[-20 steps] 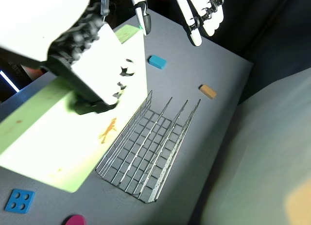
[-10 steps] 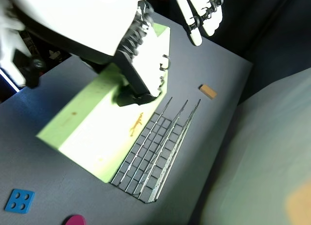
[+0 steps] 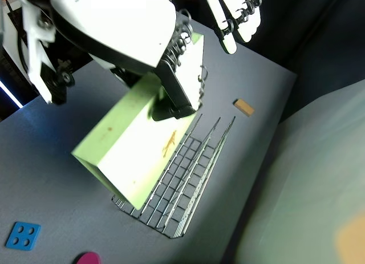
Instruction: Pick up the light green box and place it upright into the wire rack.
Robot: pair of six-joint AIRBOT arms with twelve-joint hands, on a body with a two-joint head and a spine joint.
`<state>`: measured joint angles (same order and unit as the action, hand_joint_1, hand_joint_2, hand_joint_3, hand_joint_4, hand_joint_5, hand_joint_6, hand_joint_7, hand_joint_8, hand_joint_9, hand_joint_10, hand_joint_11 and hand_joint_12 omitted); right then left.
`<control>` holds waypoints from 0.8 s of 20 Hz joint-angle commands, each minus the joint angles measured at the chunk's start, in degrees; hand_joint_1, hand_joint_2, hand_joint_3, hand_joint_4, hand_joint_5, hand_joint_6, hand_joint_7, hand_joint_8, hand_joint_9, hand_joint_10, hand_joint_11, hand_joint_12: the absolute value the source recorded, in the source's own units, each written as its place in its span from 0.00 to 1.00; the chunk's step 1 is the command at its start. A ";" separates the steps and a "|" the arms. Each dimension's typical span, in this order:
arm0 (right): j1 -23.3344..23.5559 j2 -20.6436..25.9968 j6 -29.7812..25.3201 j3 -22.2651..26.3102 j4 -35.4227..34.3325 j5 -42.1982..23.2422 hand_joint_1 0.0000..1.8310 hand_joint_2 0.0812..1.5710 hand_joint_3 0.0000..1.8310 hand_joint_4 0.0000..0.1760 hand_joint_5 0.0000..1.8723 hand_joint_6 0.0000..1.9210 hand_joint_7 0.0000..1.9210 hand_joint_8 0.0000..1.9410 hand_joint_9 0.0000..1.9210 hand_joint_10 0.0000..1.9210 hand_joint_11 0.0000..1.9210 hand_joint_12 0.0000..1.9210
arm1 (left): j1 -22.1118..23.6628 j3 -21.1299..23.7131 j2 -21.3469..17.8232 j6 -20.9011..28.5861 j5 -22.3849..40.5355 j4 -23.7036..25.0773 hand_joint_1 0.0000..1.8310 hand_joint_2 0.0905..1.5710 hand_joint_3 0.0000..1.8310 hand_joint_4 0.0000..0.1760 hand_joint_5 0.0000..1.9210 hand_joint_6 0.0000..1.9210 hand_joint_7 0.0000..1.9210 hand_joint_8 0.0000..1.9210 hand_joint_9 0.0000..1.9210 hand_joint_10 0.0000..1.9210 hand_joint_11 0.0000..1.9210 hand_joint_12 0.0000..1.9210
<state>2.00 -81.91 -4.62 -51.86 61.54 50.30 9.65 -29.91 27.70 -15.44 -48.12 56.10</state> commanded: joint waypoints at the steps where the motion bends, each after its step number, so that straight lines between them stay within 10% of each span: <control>1: 0.30 -0.28 -0.28 -0.48 4.72 -2.47 0.65 0.75 0.00 0.00 0.42 0.61 0.45 0.70 0.38 0.72 0.36 0.84 | 0.67 0.08 0.10 -0.42 2.75 4.25 0.25 0.68 0.00 0.47 0.11 0.00 0.07 0.00 0.06 0.00 0.00 0.22; 16: -4.25 -3.33 -1.20 -6.05 2.79 -6.20 0.74 0.75 0.00 0.00 0.41 0.59 0.43 0.65 0.39 0.82 0.36 0.84 | 0.66 0.84 0.10 -0.41 2.10 4.23 0.25 0.68 0.00 0.45 0.11 0.00 0.07 0.00 0.08 0.00 0.00 0.27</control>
<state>-2.85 -85.36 -5.82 -58.02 60.03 46.22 9.65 -29.21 27.73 -15.59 -48.53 55.92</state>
